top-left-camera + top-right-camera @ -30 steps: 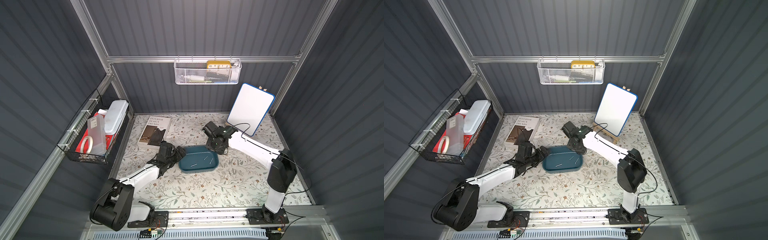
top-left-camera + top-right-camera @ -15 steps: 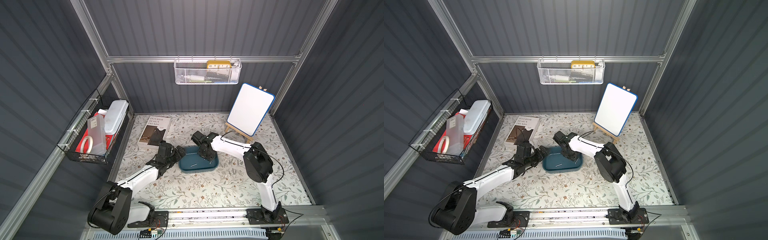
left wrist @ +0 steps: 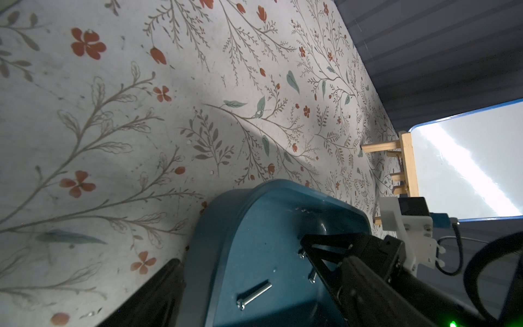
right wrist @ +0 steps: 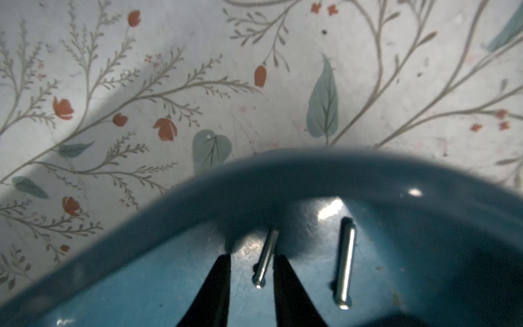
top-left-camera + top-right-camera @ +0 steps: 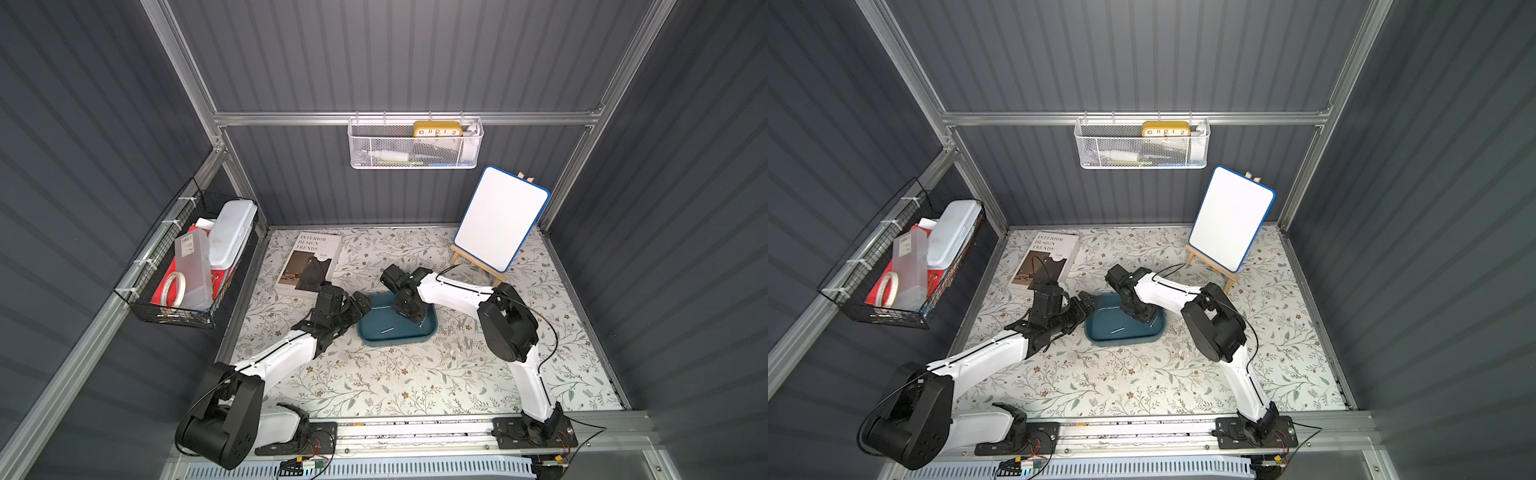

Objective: Take out the screws from the storage box
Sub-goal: Pick up the screw from the storage box.

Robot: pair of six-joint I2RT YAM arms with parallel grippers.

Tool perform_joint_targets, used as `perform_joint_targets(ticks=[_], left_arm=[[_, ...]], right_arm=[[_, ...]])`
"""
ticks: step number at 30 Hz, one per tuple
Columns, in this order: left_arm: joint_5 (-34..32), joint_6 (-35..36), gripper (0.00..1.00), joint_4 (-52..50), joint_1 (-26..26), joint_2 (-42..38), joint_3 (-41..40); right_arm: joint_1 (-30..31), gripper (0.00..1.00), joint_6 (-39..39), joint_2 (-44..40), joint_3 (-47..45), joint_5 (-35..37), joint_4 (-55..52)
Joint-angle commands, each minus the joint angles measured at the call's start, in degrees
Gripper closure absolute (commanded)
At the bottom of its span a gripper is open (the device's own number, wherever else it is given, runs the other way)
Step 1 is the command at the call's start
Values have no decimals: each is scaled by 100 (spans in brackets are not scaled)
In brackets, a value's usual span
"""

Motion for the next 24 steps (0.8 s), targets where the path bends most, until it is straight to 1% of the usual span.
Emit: perform_joint_targets(ticks=[1,5,18,24], left_arm=[[-49,74,9,-52,-27,-102,-51],[-51,73,9,-52,-27,-111,-74],[-65,58,9,-17,-24,-112,-115],[-3,153,8,10,-26,2,-65]], right_arm=[[-26,70,77,87,-38,142,-111],[-41,71,78,167,-64,148,-88],[-43,84,65,447,-125,19,-157],[-52,91,-65,383,-148,220,-79]])
